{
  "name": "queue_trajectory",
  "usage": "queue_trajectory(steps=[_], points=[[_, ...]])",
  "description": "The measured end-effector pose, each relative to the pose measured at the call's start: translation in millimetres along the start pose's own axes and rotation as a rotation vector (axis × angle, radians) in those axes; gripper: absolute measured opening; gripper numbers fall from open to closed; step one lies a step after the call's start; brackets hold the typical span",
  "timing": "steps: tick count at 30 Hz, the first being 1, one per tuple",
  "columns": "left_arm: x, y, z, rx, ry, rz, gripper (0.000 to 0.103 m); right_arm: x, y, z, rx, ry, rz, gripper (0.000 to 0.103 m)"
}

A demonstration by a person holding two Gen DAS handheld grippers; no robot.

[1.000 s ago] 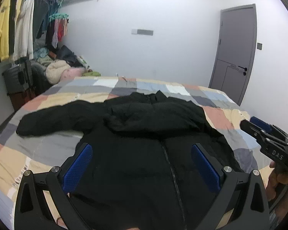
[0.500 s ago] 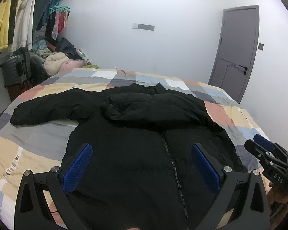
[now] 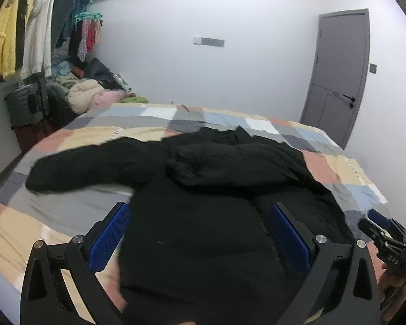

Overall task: Fold large clothes
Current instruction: 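Reach the left gripper to the other sleeve cuff and grasp it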

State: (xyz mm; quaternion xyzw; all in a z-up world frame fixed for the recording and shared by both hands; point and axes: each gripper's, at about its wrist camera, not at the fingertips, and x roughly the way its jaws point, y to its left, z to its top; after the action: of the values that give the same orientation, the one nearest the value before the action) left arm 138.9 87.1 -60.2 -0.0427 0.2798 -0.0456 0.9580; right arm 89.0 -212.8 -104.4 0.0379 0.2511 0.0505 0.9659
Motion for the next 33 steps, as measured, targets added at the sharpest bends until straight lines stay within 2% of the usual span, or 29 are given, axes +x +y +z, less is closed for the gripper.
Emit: queue_trajectory(steps=[5,10,17,20,25,33], points=[[2.7,58.0,31.1,-0.019,-0.008,0.063,0.103,1.1,0.6,-1.1,0.0,-0.003,-0.004,0.072],[13.7,127.9,59.9,-0.085,-0.006,0.107,0.103,3.9,0.4,-1.6,0.008,0.0,-0.015,0.075],[48.8,229.0,76.7,-0.195,0.032,0.156,0.103,10.9,3.4,-2.3,0.012,0.0,-0.037,0.079],[64.3,269.0,72.9,-0.255,0.054,0.178,0.103,14.1,5.4,-4.3,0.012,0.004,-0.051,0.081],[93.8,348.9,52.6,-0.438,0.086,0.202,0.102,22.7,7.9,-5.9,0.016,0.012,-0.074,0.087],[127.7,457.8,4.5,-0.745,0.078,0.211,0.102,43.1,11.0,-5.5,0.031,0.043,-0.111,0.092]])
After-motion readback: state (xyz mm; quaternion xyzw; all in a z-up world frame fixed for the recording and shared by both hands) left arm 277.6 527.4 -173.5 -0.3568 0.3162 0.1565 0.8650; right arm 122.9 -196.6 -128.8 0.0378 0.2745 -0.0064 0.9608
